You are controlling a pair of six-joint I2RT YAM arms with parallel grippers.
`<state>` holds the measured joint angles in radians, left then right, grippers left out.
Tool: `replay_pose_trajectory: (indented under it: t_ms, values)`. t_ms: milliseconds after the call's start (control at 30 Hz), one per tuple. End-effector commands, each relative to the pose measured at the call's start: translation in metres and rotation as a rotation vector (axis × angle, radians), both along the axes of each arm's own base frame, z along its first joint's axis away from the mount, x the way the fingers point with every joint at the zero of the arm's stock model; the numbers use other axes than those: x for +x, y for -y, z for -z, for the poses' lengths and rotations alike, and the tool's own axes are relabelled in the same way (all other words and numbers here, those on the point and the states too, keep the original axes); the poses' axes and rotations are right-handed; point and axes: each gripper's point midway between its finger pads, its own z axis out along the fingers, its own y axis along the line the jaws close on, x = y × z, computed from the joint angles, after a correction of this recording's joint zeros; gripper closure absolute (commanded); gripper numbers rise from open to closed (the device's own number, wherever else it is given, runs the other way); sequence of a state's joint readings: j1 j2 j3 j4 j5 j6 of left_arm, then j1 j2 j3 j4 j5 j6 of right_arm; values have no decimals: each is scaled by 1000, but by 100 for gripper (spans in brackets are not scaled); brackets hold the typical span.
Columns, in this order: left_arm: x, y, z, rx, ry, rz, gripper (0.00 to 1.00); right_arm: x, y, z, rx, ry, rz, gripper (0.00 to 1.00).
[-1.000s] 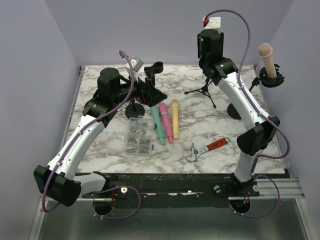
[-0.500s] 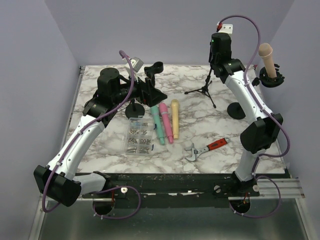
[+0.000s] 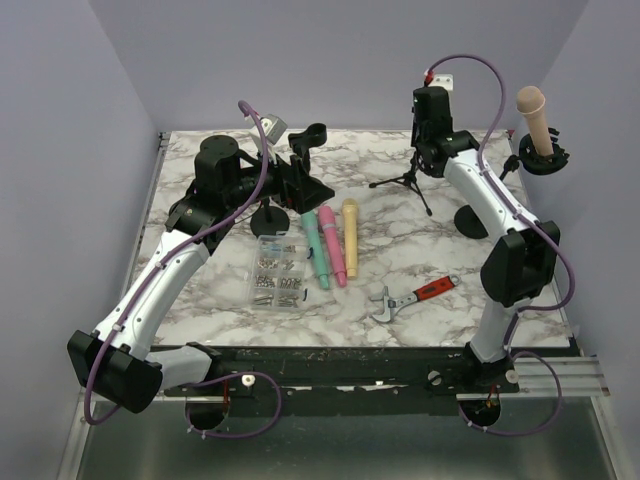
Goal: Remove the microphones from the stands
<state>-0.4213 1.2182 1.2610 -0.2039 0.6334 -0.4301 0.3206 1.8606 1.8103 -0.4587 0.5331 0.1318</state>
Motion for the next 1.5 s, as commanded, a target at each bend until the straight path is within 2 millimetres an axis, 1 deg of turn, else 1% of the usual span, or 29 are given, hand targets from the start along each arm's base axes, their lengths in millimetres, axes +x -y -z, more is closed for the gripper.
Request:
replay_pose_trajectory:
  t_ms: [0, 167, 300, 400, 533, 633, 733, 767, 800, 900, 967, 1067, 1100, 1133, 1167, 1233, 1267, 1333, 1400, 1433, 1467]
  values:
    - [-5, 3, -3, -6, 26, 30, 1, -4, 1, 32, -20, -97, -8, 66]
    - [-5, 3, -3, -3, 29, 27, 2, 2, -3, 43, -26, -134, -16, 64]
    - [-5, 3, -3, -3, 30, 27, 1, 4, -4, 44, -28, -136, -24, 61]
    - [-6, 3, -4, -5, 29, 30, 2, 5, -6, 36, -17, -125, -29, 60]
    - [-5, 3, -3, -4, 28, 31, 1, 4, -13, 11, 25, -80, -68, 60]
    - [-5, 3, -3, -4, 26, 30, 1, -1, -22, -7, 68, -53, -119, 50]
    - [-6, 3, -4, -6, 28, 31, 2, -11, -32, -24, 104, -20, -194, 33]
    - [-6, 3, -5, -7, 29, 32, 1, -15, -34, -27, 109, -10, -216, 28]
    - [-6, 3, -5, -8, 31, 32, 1, -20, -36, -36, 115, 15, -241, 25]
    - [-8, 3, -6, -11, 32, 35, 1, -32, -37, -53, 113, 89, -297, 16]
    - [-8, 3, -8, -13, 36, 35, 1, -44, -33, -68, 106, 152, -311, 14]
    - [-9, 3, -9, -15, 40, 36, 1, -62, -25, -94, 100, 256, -313, 14]
    - [-11, 3, -10, -16, 41, 37, 1, -70, -21, -107, 98, 299, -306, 14]
    - [-11, 3, -10, -16, 43, 37, 1, -76, -17, -114, 97, 331, -300, 15]
    - [-11, 3, -11, -17, 45, 38, 1, -85, -11, -126, 93, 372, -290, 15]
    - [-13, 3, -12, -20, 47, 42, 1, -101, -2, -140, 97, 437, -267, 15]
    - [-14, 3, -13, -21, 48, 42, 1, -110, 5, -147, 72, 469, -256, 14]
    - [-15, 4, -13, -24, 47, 45, 1, -125, 16, -157, 52, 517, -228, 13]
    - [-16, 4, -14, -27, 50, 49, 2, -137, 32, -164, 28, 552, -168, 10]
    - [-17, 5, -15, -28, 52, 51, 1, -142, 39, -165, 17, 561, -136, 8]
    - [-17, 5, -15, -29, 51, 52, 2, -146, 51, -164, -1, 560, -75, 7]
